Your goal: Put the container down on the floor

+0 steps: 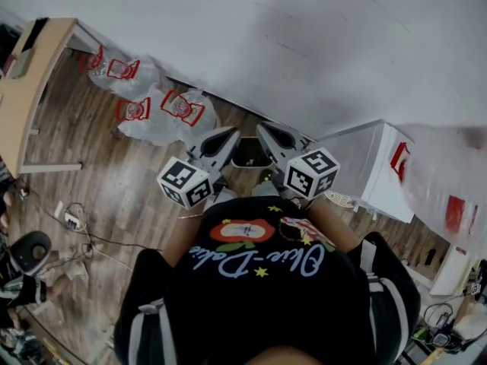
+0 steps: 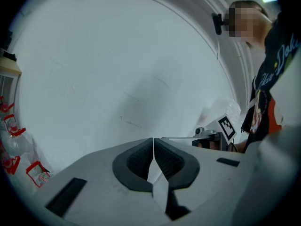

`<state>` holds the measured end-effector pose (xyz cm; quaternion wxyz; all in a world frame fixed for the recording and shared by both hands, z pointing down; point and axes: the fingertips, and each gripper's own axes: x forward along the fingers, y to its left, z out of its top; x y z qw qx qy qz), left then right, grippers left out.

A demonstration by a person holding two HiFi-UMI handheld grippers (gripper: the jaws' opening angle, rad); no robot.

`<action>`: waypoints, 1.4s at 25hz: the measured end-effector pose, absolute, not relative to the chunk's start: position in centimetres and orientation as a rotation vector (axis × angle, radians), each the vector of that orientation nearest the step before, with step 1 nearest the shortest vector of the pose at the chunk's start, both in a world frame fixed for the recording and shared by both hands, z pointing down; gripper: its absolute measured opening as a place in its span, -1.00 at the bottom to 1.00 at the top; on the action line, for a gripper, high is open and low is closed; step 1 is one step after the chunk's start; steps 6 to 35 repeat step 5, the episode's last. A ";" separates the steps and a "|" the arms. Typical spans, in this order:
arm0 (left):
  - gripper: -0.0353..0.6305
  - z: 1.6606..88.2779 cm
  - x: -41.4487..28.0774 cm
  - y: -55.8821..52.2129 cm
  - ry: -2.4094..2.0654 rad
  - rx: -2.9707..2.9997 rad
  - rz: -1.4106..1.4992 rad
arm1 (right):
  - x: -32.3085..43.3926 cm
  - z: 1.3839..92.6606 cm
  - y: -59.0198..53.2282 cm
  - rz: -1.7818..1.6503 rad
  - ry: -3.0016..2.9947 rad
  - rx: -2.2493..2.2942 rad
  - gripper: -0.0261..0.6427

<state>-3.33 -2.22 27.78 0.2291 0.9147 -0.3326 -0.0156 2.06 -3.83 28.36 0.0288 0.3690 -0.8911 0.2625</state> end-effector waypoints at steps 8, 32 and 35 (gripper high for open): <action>-0.87 27.7 -3.4 -2.4 -0.917 2.514 -0.042 | 1.9 28.3 -4.0 0.814 -2.749 1.142 -0.93; -0.87 27.7 -3.4 -2.4 -0.917 2.514 -0.042 | 1.9 28.3 -4.0 0.814 -2.749 1.142 -0.93; -0.87 27.7 -3.4 -2.4 -0.917 2.514 -0.042 | 1.9 28.3 -4.0 0.814 -2.749 1.142 -0.93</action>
